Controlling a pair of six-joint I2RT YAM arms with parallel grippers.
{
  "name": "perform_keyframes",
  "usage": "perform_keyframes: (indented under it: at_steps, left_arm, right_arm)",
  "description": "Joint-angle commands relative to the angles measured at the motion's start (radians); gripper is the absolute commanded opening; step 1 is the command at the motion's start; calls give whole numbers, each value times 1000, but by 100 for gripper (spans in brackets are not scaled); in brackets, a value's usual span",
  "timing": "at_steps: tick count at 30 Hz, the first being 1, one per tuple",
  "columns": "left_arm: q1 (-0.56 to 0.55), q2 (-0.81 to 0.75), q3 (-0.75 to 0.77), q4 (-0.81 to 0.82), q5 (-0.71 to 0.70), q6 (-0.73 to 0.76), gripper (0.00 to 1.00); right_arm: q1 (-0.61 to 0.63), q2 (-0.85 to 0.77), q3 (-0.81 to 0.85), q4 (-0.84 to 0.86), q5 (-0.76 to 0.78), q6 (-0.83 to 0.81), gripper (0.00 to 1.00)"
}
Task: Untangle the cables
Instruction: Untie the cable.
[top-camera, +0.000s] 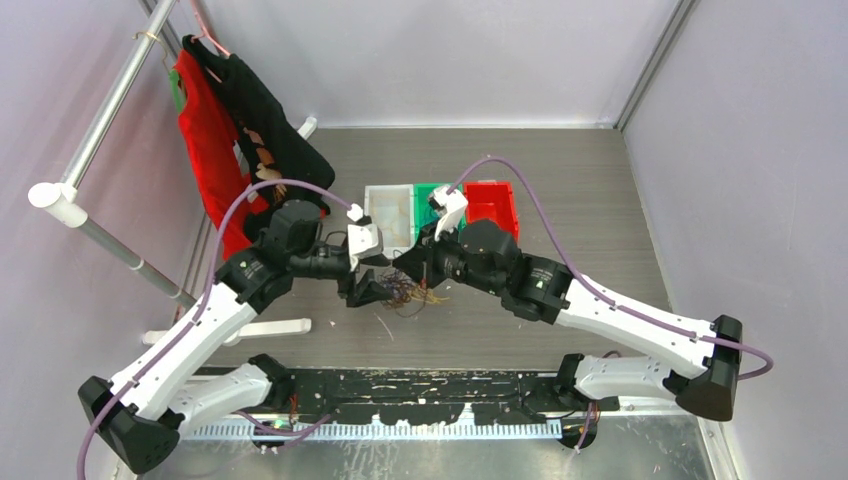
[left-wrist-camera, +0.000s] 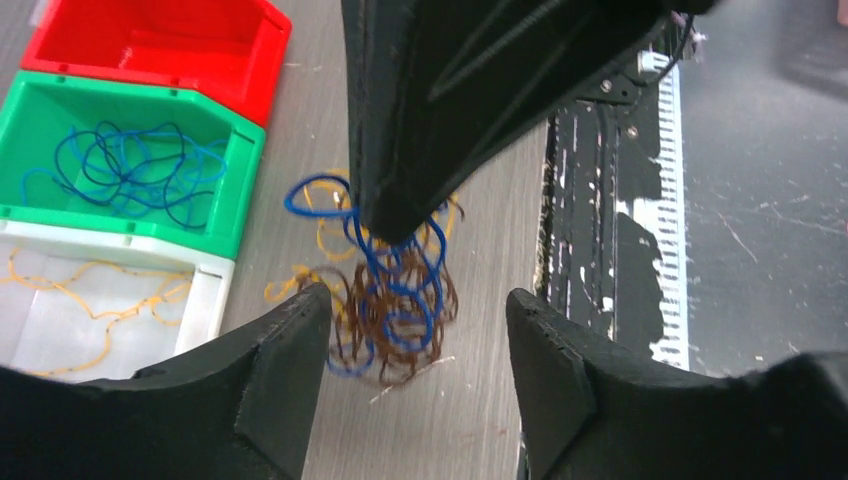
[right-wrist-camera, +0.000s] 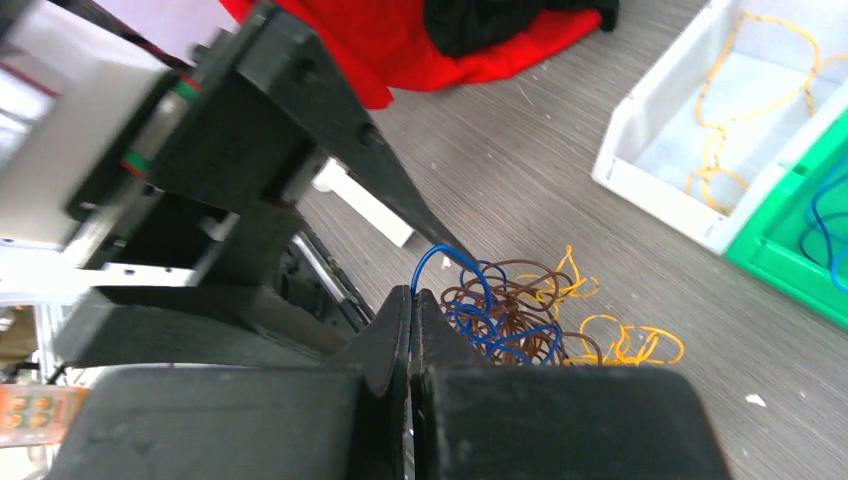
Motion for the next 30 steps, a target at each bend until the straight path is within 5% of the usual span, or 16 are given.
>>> perform_keyframes:
  at_steps: [1,7,15,18,22,30]
  left_arm:
    - [-16,12,-11,168,-26,-94,61]
    - [-17,-32,-59,191,-99,-86,12]
    - [-19,-80,-111,139,-91,2,8]
    - [-18,-90,-121,146,-96,8,15]
    - [-19,-106,-104,167,-109,8,59]
    - [-19,-110,12,173,-40,-48,62]
  right_arm:
    - [5,0,60,171,-40,32,1]
    - [5,-38,58,229,-18,53,1]
    - [4,-118,64,234,34,45,1]
    - [4,-133,77,224,42,38,1]
    - [2,-137,81,207,41,37,1]
    - [2,-130,53,215,16,69,1]
